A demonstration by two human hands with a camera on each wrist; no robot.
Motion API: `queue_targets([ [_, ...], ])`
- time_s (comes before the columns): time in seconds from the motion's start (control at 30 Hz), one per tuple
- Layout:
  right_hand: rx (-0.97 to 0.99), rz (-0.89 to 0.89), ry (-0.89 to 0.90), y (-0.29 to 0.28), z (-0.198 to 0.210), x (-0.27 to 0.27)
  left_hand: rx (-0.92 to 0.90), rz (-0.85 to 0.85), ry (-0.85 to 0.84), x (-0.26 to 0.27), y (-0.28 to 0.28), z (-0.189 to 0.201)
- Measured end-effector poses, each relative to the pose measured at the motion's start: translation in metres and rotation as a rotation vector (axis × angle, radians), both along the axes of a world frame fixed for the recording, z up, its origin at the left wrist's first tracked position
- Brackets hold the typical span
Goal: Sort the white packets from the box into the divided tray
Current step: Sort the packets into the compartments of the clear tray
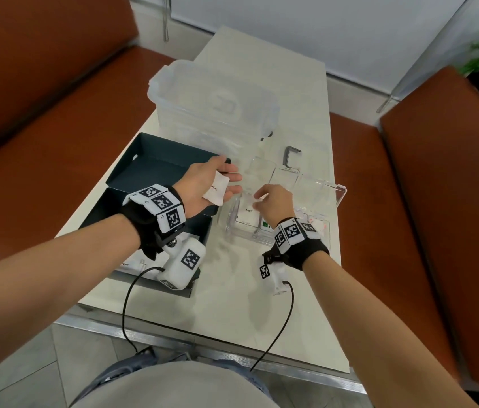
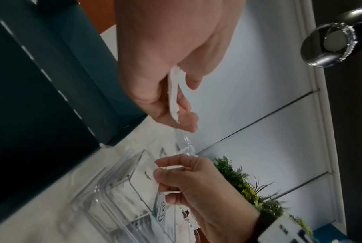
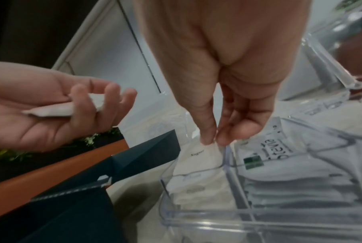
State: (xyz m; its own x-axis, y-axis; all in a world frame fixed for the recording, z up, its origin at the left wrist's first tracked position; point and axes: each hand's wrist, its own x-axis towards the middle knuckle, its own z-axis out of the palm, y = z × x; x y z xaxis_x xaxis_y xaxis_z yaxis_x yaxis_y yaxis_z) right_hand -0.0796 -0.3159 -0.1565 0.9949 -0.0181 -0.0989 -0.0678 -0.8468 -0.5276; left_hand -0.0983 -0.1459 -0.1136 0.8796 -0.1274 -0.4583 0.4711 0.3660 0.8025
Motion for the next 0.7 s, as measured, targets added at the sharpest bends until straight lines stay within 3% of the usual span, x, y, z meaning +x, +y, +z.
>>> queue_targets([
  [0.17, -0.102, 0.090, 0.008, 0.002, -0.006, -0.006, -0.233, -0.014, 0.119, 0.001, 0.005, 0.005],
  [0.43, -0.123, 0.149, 0.025, -0.001, -0.005, -0.010, -0.206, -0.040, 0.071, 0.000, -0.003, 0.008],
  [0.57, 0.213, -0.006, -0.166, 0.003, 0.023, -0.013, -0.004, -0.128, -0.019, -0.003, -0.010, 0.011],
  [0.63, 0.474, -0.105, -0.061, 0.009, 0.038, -0.016, 0.063, -0.116, -0.075, -0.003, -0.015, 0.012],
  [0.7, 0.645, -0.086, 0.172, 0.013, 0.048, -0.019, 0.053, -0.077, -0.129, -0.003, -0.021, 0.013],
])
